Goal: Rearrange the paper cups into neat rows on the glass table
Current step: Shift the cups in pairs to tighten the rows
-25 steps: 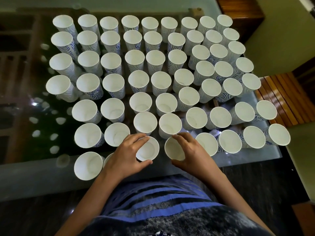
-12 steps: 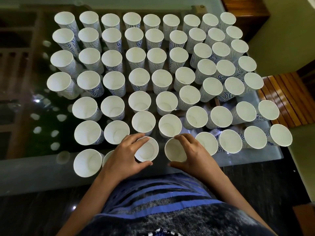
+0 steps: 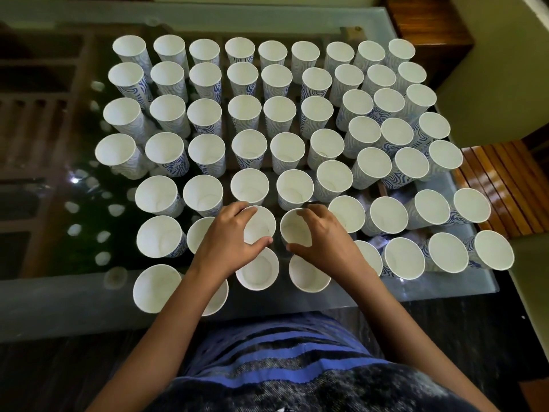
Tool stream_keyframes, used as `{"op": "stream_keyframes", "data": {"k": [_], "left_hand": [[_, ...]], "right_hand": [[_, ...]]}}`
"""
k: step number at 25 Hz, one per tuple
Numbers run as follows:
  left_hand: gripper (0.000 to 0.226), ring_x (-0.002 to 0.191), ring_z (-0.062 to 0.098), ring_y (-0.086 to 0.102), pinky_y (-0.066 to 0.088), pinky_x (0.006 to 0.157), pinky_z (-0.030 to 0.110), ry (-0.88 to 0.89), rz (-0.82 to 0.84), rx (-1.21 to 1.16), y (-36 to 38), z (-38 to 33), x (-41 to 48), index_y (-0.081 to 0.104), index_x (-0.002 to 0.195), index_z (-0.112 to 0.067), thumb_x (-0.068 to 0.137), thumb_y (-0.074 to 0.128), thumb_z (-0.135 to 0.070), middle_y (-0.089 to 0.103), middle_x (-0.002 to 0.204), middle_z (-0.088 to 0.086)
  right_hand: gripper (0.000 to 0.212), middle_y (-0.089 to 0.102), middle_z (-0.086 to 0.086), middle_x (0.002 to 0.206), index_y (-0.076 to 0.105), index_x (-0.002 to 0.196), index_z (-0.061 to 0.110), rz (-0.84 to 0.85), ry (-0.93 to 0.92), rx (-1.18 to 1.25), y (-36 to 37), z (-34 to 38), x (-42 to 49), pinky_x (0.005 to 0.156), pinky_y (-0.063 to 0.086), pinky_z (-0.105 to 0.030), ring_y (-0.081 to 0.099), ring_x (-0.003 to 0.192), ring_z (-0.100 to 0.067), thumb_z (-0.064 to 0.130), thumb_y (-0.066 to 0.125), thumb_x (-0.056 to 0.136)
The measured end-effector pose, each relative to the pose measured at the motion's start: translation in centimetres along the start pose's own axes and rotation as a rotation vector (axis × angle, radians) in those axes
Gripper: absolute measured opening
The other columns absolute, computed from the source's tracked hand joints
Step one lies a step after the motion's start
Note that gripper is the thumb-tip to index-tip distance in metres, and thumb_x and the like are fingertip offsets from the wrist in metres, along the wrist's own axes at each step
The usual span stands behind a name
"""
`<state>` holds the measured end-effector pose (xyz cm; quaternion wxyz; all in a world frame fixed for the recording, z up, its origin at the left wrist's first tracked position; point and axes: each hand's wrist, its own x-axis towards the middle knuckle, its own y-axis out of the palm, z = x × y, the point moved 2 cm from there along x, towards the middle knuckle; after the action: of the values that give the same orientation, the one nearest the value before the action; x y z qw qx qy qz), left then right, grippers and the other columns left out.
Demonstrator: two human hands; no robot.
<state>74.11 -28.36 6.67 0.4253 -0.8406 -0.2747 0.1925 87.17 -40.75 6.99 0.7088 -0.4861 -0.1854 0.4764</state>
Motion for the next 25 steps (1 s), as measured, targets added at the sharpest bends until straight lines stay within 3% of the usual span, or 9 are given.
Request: {"op": "stream_keyframes", "data": {"k": [8, 25], "left_hand": [[0.068, 0.118, 0.026, 0.045, 0.036, 0.097, 0.034, -0.028, 0.062, 0.026, 0.6, 0.6, 1.2, 0.055, 0.125, -0.012, 0.065, 0.08, -0.033, 0.051, 0.129, 0.009], [0.062, 0.115, 0.027, 0.048, 0.037, 0.096, 0.033, -0.027, 0.037, -0.002, 0.7, -0.1, 1.6, 0.058, 0.121, -0.011, 0.066, 0.079, -0.028, 0.053, 0.126, 0.009]], "right_hand": [[0.066, 0.047, -0.012, 0.131, 0.045, 0.13, 0.014, 0.031, -0.003, -0.025, -0.1, 0.0, 1.2, 0.087, 0.044, -0.036, 0.048, 0.114, -0.028, 0.029, 0.075, 0.073], [0.065, 0.047, -0.013, 0.133, 0.044, 0.131, 0.01, 0.02, -0.019, -0.034, -0.6, -0.2, 1.7, 0.089, 0.045, -0.038, 0.048, 0.115, -0.029, 0.027, 0.072, 0.075]]}}
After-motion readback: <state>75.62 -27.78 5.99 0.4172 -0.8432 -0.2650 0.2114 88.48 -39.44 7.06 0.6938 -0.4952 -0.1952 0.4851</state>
